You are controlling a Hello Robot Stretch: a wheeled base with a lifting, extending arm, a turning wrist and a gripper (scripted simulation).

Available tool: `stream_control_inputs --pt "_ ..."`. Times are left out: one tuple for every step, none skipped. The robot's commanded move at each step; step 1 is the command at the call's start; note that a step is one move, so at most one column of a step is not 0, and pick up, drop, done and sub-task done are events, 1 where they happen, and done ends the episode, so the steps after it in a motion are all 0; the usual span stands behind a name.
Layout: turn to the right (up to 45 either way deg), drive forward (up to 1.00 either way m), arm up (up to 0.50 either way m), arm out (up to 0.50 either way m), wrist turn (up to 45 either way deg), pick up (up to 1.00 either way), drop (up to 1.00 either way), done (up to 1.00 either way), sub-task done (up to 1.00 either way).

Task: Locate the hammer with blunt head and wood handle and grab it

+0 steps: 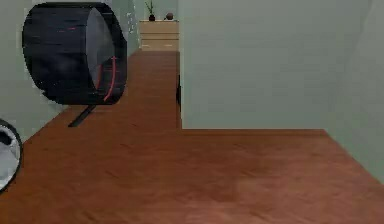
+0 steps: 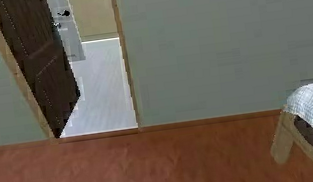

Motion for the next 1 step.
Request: stream_control_inputs --pt "-45.0 0.0 0.0 0.0 0.0 0.0 0.0 0.0 0.0"
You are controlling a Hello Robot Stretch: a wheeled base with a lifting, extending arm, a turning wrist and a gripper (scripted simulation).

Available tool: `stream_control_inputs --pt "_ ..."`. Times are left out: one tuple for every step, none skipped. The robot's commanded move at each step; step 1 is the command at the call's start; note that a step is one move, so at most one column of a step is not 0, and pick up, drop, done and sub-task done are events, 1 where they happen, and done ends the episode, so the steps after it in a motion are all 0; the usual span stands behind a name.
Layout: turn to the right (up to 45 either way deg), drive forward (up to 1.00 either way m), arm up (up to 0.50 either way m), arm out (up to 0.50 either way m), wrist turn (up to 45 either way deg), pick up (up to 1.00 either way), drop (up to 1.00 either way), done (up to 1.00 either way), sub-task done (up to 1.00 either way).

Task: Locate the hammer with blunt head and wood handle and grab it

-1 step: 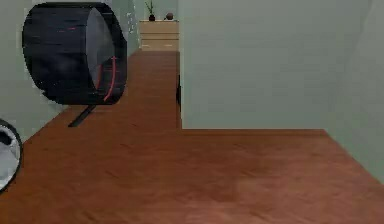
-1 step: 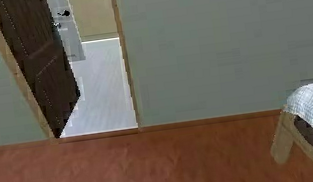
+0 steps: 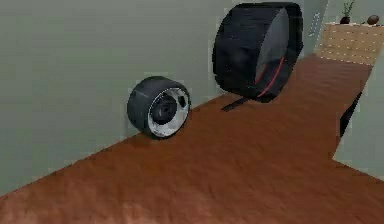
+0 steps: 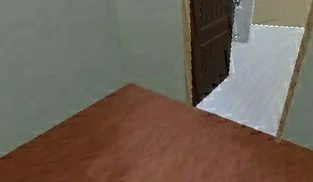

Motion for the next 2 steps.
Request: stream_control_inputs --pt "-45.0 0.0 0.0 0.0 0.0 0.0 0.0 0.0 0.0" --pt "-12.0 0.0 0.0 0.0 0.0 0.0 0.0 0.0 0.0"
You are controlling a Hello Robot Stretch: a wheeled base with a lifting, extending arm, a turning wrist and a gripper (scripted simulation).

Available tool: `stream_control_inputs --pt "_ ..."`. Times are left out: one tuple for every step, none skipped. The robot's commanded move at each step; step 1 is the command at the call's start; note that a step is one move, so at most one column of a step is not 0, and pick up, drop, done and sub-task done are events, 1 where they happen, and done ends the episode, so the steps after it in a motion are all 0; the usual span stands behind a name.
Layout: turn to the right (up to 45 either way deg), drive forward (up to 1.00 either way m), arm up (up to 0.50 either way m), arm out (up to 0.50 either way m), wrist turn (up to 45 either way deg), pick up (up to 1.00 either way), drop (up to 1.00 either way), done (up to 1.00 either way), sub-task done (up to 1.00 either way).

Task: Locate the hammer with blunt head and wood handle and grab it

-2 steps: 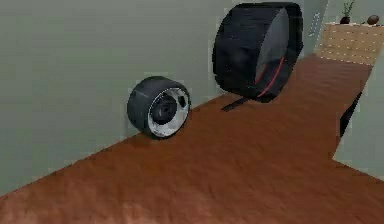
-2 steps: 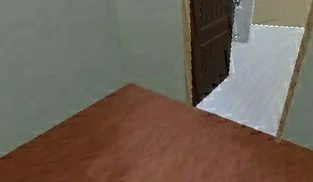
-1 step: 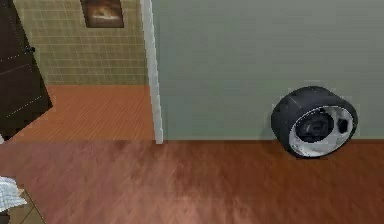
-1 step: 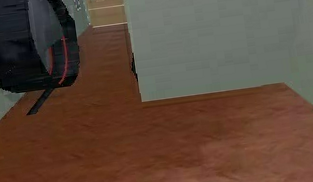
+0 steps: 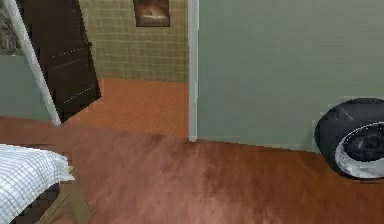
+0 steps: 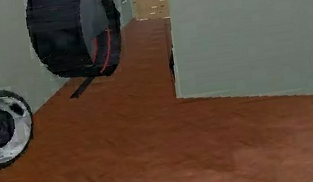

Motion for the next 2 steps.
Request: stream_control_inputs --pt "0.0 1.0 0.0 0.0 0.0 0.0 0.0 0.0 0.0" --pt "-45.0 0.0 0.0 0.0 0.0 0.0 0.0 0.0 0.0"
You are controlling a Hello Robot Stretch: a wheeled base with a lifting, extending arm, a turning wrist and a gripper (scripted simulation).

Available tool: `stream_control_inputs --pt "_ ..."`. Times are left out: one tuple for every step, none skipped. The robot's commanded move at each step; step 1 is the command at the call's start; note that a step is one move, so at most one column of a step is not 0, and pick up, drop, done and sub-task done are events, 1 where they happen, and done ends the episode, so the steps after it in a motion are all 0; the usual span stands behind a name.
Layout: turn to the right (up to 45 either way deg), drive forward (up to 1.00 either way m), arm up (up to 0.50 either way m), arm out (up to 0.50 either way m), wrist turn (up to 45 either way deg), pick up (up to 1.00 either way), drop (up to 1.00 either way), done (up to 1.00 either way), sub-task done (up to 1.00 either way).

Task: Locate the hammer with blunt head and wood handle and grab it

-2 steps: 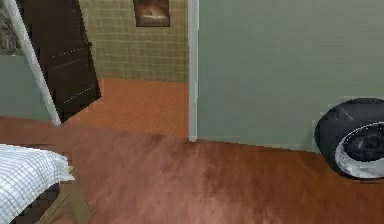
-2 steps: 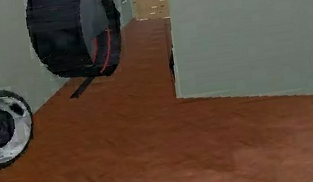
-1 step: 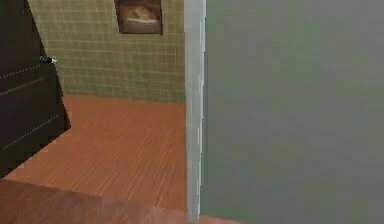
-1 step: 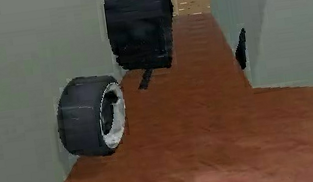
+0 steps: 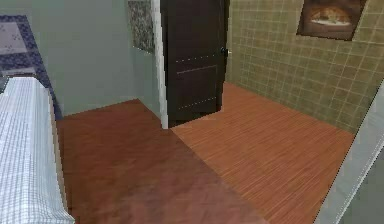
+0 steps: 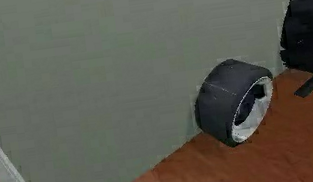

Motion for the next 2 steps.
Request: stream_control_inputs --pt "-15.0 0.0 0.0 0.0 0.0 0.0 0.0 0.0 0.0" --pt "0.0 0.05 0.0 0.0 0.0 0.0 0.0 0.0 0.0"
